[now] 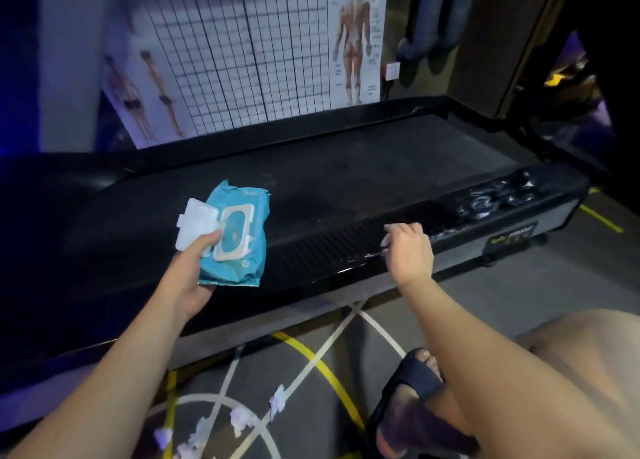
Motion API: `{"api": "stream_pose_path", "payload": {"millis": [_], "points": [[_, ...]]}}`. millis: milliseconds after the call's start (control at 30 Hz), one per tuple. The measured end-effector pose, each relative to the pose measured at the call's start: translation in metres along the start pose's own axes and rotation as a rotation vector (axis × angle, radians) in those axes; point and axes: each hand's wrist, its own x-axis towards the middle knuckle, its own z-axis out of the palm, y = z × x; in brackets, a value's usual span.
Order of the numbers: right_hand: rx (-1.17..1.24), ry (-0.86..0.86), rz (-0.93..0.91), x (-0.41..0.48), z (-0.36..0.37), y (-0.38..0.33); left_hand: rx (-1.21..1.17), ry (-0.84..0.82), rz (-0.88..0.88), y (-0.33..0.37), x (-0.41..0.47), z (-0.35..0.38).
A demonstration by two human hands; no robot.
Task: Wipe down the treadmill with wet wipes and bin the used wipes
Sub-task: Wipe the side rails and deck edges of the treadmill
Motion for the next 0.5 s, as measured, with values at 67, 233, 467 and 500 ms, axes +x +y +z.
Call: {"api": "stream_pose_path", "payload": {"millis": [67, 233, 467, 500], "points": [[-0.033, -0.115, -0.023, 0.01, -0.025, -0.004, 0.006, 0.013, 0.0, 0.008, -0.011, 0.017], [0.226, -0.389, 0.152, 0.019, -0.061, -0.013, 0.075, 0.003, 0.022, 0.015, -0.011, 0.061], [0.572, -0.33, 0.431, 0.005, -0.051, -0.04, 0.074, 0.033, 0.084, 0.04, 0.019, 0.09], [0.561, -0.372, 0.411, 0.002, -0.049, -0.041, 0.072, 0.051, 0.085, 0.043, 0.022, 0.086]]}}
